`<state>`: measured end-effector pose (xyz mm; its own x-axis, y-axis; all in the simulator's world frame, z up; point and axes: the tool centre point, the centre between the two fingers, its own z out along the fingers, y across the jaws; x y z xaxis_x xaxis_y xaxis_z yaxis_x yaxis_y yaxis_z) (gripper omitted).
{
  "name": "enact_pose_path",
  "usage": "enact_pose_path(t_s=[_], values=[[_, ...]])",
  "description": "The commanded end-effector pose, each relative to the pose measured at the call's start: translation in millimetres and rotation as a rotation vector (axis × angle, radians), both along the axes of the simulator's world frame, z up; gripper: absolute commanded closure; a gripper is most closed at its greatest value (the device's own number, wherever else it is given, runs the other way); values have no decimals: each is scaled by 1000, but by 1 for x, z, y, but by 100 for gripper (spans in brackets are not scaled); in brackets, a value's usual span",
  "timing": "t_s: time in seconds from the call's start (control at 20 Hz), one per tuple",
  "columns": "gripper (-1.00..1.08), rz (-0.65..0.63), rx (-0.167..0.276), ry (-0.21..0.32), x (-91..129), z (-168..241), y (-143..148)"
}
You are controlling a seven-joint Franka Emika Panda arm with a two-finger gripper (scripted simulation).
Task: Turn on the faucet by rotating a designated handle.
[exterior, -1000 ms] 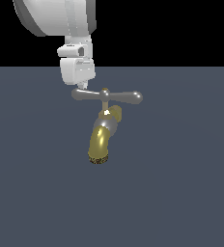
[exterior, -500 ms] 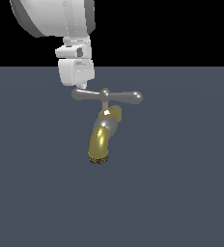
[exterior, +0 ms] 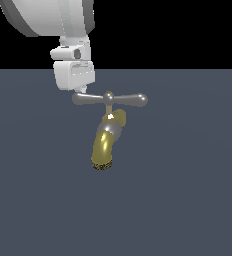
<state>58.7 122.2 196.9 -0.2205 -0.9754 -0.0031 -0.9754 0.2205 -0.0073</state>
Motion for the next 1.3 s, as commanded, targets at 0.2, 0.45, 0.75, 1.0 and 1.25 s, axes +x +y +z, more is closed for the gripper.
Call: enact_pose_path(t_s=[0.2,0.45,0.75,1.0,1.25], values=[[108,1,-1,8,-21,0,6],[108,1,-1,8,-35,0,11],[108,0,-1,8,-52,0,16],[108,-10,-6,1,-53,0,7],[108,-8,-5,2,-67,0,2]])
